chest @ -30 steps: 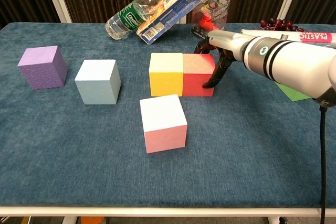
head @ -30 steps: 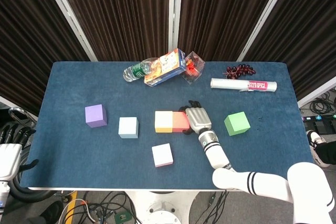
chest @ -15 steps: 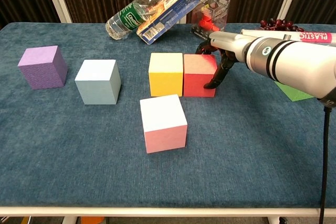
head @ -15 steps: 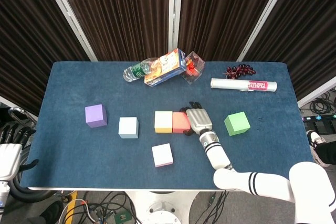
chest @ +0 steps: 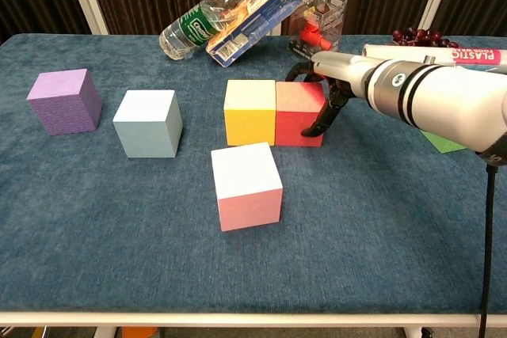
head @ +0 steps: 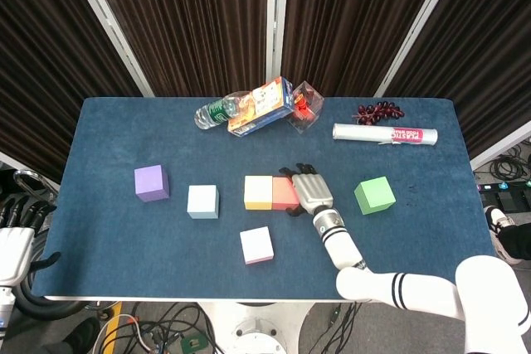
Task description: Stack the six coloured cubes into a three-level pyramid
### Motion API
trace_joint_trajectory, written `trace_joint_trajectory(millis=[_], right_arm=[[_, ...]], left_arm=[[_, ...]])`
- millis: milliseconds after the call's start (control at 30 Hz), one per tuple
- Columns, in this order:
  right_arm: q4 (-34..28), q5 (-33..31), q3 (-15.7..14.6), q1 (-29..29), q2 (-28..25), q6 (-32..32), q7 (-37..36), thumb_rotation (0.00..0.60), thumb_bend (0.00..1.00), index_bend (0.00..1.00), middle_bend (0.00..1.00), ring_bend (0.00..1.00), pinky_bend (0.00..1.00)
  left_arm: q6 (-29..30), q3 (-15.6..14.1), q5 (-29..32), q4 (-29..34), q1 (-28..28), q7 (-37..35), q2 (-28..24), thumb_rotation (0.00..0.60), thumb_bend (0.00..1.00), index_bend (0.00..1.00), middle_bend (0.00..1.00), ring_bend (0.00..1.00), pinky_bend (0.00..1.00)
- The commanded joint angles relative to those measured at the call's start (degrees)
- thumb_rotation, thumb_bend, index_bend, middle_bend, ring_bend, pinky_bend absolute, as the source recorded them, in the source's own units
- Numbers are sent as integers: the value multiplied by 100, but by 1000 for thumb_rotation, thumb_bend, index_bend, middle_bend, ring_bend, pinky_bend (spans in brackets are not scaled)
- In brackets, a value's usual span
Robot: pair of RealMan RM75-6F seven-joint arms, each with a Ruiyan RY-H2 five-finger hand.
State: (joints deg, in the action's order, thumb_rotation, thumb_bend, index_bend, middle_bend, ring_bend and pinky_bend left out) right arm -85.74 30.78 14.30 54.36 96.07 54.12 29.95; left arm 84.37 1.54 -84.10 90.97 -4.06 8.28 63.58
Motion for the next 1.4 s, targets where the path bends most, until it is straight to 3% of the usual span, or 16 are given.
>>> trace_joint_trajectory(millis=[33,267,467,633,867,1100,1400], right_arm=[[-54,5,-9,-19,-34,23,-18,600,150,44,196,1,0],[-526,151,-10,-213,-449,113,-208,600,150,0,134,0,0],[-1469,761,-42,-666,-1503,325,-576,600,150,0,123,0,0],[-2053,1558,-109,-1204,-2385,814,-966,600,151,0,122,0,0],[-2402,2515,-188,-1894,-3354,1261,-1688,600,153,0,125,0,0],[-2306,2866,-239,-2254,-3755,1300,-2225,600,153,0,127,0,0],[-2105,3040,-270,-2399,-3759,1181,-2510,600,153,0,127,0,0]], left_arm=[[-5,1,-8,0,-7,3,-6,600,0,222,162,35,14],[-58,29,-112,-15,-107,13,-48,600,0,222,162,35,14],[-370,132,-291,-32,-445,-378,-184,600,0,222,162,35,14],[-922,255,-400,-102,-934,-996,-204,600,0,222,162,35,15],[-1917,409,-402,-400,-1762,-1431,129,600,0,221,162,35,20],[-2689,498,-322,-674,-2449,-1487,662,600,0,209,162,73,34],[-3422,527,-58,-888,-3056,-1356,1187,600,0,174,153,73,37]])
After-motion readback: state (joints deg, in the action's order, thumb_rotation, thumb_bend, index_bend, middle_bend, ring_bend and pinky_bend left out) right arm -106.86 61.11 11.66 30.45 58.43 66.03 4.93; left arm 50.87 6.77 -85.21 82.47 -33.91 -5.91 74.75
